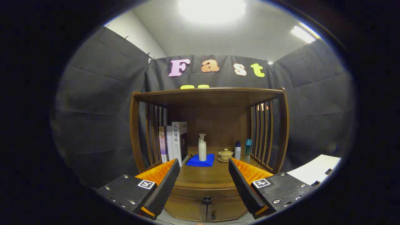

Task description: Pull open the drawer, take out the items inside it, and place them on the countertop above the cabinet.

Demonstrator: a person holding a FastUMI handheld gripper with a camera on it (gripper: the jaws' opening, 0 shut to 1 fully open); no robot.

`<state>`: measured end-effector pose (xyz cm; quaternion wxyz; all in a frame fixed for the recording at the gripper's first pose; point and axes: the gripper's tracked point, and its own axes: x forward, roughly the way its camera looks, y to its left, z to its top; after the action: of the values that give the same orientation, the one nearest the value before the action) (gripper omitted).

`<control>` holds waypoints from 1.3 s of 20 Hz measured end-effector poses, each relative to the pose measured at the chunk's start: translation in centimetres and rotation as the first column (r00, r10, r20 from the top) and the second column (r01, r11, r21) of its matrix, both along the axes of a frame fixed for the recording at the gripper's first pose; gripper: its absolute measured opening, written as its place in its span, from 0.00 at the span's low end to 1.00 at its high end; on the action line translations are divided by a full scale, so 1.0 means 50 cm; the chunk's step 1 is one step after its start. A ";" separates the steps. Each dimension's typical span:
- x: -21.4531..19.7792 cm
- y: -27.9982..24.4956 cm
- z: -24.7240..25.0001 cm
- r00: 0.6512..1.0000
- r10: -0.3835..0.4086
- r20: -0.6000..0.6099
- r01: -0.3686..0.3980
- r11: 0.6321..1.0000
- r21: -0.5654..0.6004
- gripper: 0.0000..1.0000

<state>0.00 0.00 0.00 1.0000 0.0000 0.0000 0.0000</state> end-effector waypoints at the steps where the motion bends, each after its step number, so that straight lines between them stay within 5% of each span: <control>1: 0.003 -0.004 -0.008 1.000 0.000 -0.014 0.001 0.999 0.032 0.97; 4: 0.022 -0.008 -0.039 0.998 0.013 -0.063 -0.006 0.994 0.109 0.97; 7: 0.039 -0.029 -0.085 0.993 -0.045 -0.112 0.044 0.999 -0.009 0.96; 26: 0.091 0.006 -0.118 0.999 -0.010 -0.044 0.009 0.999 -0.032 0.97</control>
<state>4.55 0.28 -5.91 0.9996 -0.0161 0.0220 -0.0048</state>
